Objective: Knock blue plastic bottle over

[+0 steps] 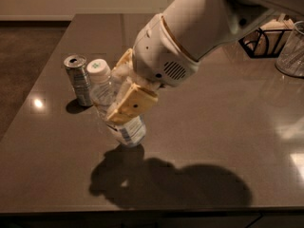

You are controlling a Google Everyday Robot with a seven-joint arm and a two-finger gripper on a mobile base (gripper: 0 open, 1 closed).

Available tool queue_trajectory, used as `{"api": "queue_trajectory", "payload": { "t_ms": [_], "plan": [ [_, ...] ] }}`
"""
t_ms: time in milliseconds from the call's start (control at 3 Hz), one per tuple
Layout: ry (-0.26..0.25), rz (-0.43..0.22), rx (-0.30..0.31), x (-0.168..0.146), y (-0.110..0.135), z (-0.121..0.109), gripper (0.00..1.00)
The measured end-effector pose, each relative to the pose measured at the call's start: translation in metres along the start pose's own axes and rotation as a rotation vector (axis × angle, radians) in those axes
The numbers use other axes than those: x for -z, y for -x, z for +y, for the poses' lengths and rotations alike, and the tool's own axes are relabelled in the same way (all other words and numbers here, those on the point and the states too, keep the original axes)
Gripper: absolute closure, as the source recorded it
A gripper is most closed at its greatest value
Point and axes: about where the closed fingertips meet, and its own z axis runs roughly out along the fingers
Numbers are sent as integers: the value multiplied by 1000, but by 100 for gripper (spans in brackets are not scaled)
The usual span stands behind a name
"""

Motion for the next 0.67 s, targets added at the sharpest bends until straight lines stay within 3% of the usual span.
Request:
{"api": "queue_trajectory", "payload": {
  "t_ms": [667],
  "plan": [
    [-66,358,109,1,-45,-16,100]
  ]
}}
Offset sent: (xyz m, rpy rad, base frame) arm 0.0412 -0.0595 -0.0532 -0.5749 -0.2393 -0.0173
